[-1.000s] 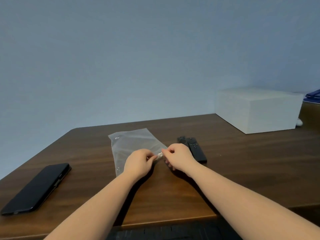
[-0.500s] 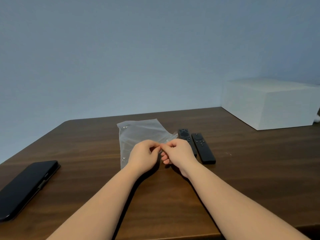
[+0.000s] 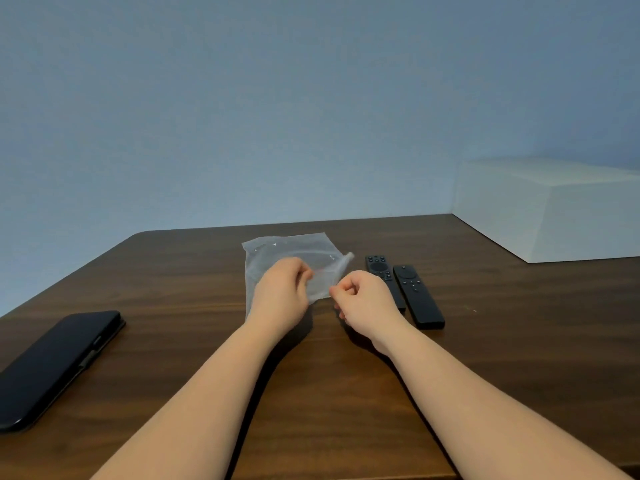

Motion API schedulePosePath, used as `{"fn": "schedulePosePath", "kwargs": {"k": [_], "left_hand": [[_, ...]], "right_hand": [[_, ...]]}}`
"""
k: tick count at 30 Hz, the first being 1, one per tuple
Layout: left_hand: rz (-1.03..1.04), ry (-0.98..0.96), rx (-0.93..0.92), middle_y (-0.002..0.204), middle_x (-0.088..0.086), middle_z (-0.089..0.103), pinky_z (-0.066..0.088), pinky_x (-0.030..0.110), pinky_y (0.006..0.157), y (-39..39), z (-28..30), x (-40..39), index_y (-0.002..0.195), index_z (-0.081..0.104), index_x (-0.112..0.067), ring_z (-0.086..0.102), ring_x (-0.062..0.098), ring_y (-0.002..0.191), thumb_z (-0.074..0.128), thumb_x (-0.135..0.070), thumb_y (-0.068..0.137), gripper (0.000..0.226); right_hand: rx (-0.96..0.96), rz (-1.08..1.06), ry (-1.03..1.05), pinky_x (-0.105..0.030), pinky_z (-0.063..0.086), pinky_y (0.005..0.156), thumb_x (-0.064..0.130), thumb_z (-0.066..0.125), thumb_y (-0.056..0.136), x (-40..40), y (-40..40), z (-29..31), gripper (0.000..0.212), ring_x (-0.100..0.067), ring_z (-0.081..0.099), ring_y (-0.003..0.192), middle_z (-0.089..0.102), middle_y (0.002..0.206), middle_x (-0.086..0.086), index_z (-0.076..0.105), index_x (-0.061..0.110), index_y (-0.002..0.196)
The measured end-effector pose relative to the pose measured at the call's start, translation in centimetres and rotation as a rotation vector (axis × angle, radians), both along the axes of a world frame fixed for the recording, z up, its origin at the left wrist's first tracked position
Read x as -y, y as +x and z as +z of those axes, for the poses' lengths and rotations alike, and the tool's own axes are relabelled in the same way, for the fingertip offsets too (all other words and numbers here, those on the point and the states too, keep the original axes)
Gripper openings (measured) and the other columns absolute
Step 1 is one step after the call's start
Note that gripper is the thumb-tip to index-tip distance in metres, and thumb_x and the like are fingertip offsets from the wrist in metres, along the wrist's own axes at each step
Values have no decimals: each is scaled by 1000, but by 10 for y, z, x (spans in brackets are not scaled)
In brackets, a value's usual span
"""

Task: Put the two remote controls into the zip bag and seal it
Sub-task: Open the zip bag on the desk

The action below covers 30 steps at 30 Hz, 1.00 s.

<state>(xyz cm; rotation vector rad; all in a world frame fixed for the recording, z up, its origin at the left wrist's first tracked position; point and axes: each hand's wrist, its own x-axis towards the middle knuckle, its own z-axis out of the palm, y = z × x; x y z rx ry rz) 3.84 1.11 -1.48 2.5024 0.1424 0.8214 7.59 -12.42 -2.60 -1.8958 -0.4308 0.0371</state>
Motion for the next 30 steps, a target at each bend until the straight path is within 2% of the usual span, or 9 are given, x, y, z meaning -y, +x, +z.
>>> {"fn": "schedulePosePath", "kwargs": {"k": [4,7,11,14,17,20,22,26,30], "left_hand": [[-4,-74,129,75,-4,55,39,27,68,-8,8,-9,90,58,-11,52,15,72,49,-12,91,9],[-180,-4,91,73,-6,53,42,21,64,-15,8,4,104,50,-16,52,9,68,51,-8,89,17],[-254,189,20,89,-2,52,40,23,66,-12,6,6,98,60,-14,48,13,75,47,2,85,25],[-222,206,-56,94,-5,51,44,24,71,-11,1,2,105,61,-16,48,10,81,52,-13,85,22],[-102,256,-43,112,-4,51,46,27,77,-10,0,-1,120,51,-20,51,14,97,56,-26,83,38],[16,227,-52,132,2,40,47,33,77,-9,3,-5,137,29,-21,50,23,107,54,-8,80,63],[83,174,-37,134,4,37,47,35,75,-11,5,-11,138,27,-25,47,25,110,51,1,78,70],[166,120,59,128,8,46,46,36,81,-14,8,-26,128,47,-22,46,26,112,52,5,78,57],[165,-16,246,107,7,63,41,28,79,-17,10,-31,108,63,-11,58,24,97,53,0,84,29]], "right_hand": [[5,-47,-9,-37,54,61,14,57,85,1,-1,0,12,-23,59,64,66,83,-21,56,5,78],[-31,-30,47,-22,47,41,17,56,89,3,-1,3,12,-17,62,56,64,87,-16,45,17,95],[-27,4,68,-21,52,43,12,57,91,2,-1,4,46,-15,66,59,64,94,-12,32,32,124],[-10,10,92,-26,57,48,1,54,89,3,1,3,65,-18,68,62,64,96,-14,26,37,135],[8,39,78,-24,56,47,-2,52,90,3,-1,4,70,-16,67,59,66,88,-13,22,40,137],[31,32,37,-20,55,45,-1,50,91,2,-2,4,70,-14,67,57,67,88,-13,20,39,140],[31,2,7,-22,56,45,-1,49,92,3,1,3,70,-14,67,58,66,98,-17,19,39,140],[8,-37,-40,-25,56,43,-4,48,91,6,6,1,68,-18,66,60,62,106,-17,24,37,139],[49,-84,-123,-34,59,50,2,48,93,11,9,-1,48,-23,66,67,61,91,-8,37,27,132]]}}
